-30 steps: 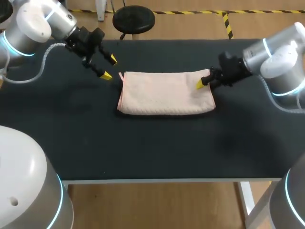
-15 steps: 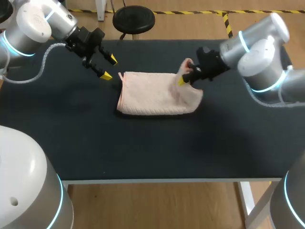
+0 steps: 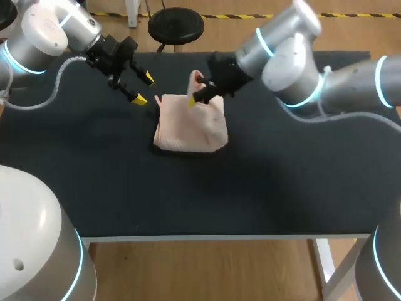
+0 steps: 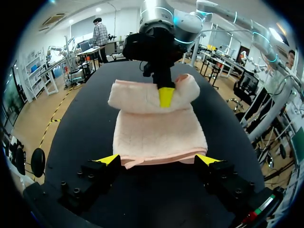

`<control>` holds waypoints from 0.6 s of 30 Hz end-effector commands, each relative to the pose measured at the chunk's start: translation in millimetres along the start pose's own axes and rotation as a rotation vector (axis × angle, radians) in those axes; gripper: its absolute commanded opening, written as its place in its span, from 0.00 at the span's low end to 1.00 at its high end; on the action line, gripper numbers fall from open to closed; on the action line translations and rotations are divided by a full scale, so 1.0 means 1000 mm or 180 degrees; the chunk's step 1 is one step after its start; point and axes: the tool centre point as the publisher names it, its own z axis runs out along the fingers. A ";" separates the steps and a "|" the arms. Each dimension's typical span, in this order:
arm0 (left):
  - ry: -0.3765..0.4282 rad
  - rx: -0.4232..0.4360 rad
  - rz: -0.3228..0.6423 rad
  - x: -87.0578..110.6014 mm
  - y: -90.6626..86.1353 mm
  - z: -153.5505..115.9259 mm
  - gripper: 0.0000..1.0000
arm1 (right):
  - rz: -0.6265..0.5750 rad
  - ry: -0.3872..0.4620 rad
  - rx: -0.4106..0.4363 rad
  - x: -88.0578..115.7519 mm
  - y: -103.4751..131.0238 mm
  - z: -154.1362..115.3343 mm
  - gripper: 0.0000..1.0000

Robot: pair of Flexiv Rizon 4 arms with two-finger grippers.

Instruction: Fold the towel

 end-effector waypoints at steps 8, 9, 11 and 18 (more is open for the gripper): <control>-0.0005 0.0005 0.0005 0.000 0.001 0.001 1.00 | -0.0123 0.0002 0.0082 0.023 0.008 0.034 1.00; -0.0005 0.0005 0.0005 0.000 0.001 0.001 1.00 | -0.0112 -0.0007 0.0050 0.024 0.008 0.031 1.00; -0.0005 0.0005 0.0005 0.000 0.001 0.001 1.00 | -0.0113 -0.0006 -0.0021 0.026 0.007 0.024 1.00; -0.0005 0.0005 0.0005 0.000 0.001 0.001 1.00 | -0.0159 0.0021 -0.0265 0.035 0.007 -0.004 1.00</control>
